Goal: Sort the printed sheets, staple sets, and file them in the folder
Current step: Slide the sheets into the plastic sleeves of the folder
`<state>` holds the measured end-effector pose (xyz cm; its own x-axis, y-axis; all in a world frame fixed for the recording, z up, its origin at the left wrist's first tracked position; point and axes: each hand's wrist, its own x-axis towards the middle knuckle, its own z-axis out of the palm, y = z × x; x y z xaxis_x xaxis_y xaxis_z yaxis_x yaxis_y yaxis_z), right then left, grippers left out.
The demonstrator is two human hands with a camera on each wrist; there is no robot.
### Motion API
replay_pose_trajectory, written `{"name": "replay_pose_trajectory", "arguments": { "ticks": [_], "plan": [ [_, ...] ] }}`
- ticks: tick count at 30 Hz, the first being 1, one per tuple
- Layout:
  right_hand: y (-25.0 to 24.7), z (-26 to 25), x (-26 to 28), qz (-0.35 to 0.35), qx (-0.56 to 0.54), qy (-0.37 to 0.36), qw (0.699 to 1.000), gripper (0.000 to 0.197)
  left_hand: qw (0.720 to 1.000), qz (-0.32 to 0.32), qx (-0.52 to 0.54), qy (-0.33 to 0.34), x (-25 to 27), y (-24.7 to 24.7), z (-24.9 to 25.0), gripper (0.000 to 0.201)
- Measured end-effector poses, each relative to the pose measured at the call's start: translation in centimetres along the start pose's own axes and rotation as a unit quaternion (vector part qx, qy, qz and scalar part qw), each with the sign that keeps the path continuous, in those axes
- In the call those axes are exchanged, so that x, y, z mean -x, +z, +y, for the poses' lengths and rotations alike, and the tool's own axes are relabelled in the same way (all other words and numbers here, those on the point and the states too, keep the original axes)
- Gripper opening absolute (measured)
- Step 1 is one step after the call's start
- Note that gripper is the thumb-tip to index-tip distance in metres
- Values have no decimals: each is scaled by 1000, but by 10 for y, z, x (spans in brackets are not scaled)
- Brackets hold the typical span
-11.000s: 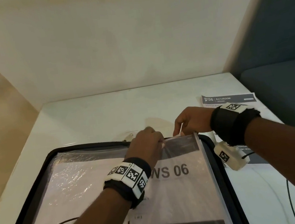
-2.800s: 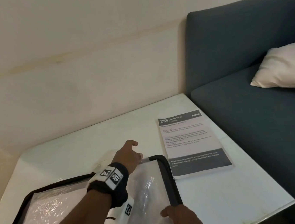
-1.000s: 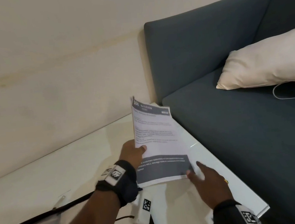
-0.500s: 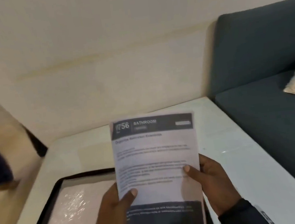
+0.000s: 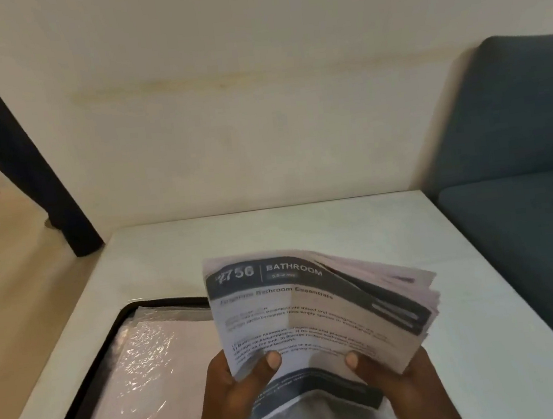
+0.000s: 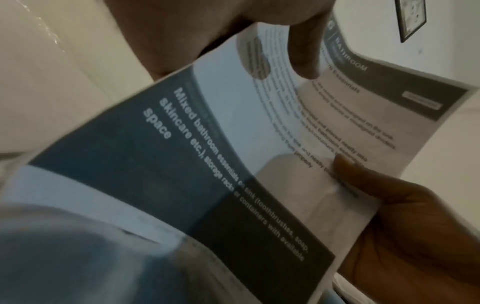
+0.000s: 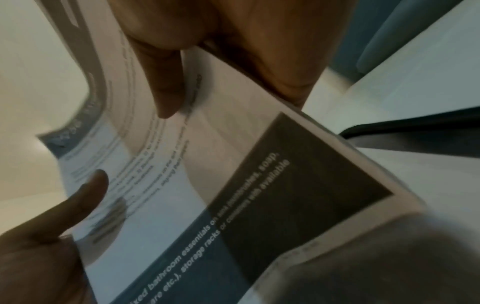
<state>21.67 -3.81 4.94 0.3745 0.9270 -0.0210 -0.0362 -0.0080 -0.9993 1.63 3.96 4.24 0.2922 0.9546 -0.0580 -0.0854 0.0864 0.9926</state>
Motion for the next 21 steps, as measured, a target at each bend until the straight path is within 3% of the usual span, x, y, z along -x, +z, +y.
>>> {"name": "replay_pose_trajectory", "arguments": {
  "ticks": [3,7,10,12,15,18,20,21],
  "plan": [
    [-5,0,-2,16,20,32,999,21,1000,12,-9,15,0,3,-3,41],
    [-11,-18,-1,38,19,-51,998,18,998,25,-11,61,1,5,7,22],
    [-8,-8,-1,7,38,-30,999,26,996,6,-27,85,0,0,0,33],
    [-6,11,-2,-4,74,17,997,22,999,-3,-21,31,0,-1,-12,47],
    [-9,23,-6,-8,95,74,993,12,1000,-9,-24,6,-1,1,-17,29],
    [-13,19,-8,38,64,32,997,6,999,-2,-22,25,-2,1,-15,28],
    [-11,23,-9,25,49,34,998,10,1000,4,-9,9,-3,0,-17,25],
    [-8,24,-8,12,55,53,997,10,1000,4,-20,-2,-4,-1,-23,33]
  ]
}}
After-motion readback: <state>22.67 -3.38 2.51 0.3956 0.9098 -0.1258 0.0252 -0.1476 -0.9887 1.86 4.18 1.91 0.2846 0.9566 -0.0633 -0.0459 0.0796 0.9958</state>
